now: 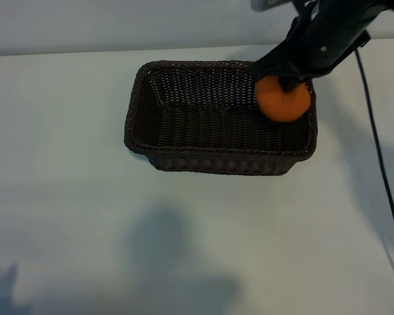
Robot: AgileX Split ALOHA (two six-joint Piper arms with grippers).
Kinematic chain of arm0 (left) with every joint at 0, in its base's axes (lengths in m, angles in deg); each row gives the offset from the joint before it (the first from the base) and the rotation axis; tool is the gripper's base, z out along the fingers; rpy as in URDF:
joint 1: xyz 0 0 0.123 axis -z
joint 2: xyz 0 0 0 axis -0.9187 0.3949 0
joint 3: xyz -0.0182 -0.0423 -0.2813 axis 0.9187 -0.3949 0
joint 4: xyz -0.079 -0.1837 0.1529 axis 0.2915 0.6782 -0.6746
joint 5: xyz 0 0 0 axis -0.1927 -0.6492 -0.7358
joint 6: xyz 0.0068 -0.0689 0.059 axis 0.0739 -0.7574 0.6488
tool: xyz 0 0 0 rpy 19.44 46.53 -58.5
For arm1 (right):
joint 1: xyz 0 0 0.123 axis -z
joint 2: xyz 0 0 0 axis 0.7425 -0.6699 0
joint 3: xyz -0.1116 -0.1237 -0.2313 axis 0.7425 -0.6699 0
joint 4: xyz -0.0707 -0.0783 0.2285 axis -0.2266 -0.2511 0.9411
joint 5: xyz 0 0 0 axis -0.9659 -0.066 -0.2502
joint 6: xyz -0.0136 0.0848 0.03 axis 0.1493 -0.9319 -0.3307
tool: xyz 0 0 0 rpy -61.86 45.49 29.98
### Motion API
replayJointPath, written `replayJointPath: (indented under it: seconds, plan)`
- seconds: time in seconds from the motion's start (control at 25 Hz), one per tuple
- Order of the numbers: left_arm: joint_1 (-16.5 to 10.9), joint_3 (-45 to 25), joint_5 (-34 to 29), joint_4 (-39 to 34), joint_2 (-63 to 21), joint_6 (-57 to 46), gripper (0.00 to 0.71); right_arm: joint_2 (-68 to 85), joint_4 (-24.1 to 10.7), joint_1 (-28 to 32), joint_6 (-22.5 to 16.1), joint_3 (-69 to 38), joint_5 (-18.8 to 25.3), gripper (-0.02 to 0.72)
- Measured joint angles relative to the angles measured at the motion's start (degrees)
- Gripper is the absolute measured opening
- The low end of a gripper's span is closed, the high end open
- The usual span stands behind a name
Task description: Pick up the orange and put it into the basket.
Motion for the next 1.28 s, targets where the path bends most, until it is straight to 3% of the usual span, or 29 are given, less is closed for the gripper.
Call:
replayJointPath:
  seconds: [0.2, 0.52, 0.72, 0.88, 1.0, 1.12, 1.28]
  plan:
    - [0.0, 0.0, 0.0, 0.0, 0.0, 0.0, 0.594, -3.8, 1.3, -0.2, 1.6, 0.0, -0.1, 0.072]
    - [0.0, 0.0, 0.0, 0.0, 0.0, 0.0, 0.593, -7.0, 5.4, -2.8, 9.3, 0.0, 0.4, 0.072]
    - [0.0, 0.0, 0.0, 0.0, 0.0, 0.0, 0.593, -8.1, 6.0, -3.9, 10.3, 0.0, 0.4, 0.103]
    - [0.0, 0.0, 0.0, 0.0, 0.0, 0.0, 0.593, -8.1, 6.3, -3.9, 10.3, 0.0, 0.4, 0.265]
    - [0.0, 0.0, 0.0, 0.0, 0.0, 0.0, 0.593, -8.1, 7.3, -3.9, 10.3, 0.0, 0.4, 0.476]
    - [0.0, 0.0, 0.0, 0.0, 0.0, 0.0, 0.593, -8.1, 7.6, -3.9, 10.3, 0.0, 0.4, 0.625]
    - [0.0, 0.0, 0.0, 0.0, 0.0, 0.0, 0.592, -8.1, 7.6, -3.9, 10.0, 0.4, 0.6, 0.663]
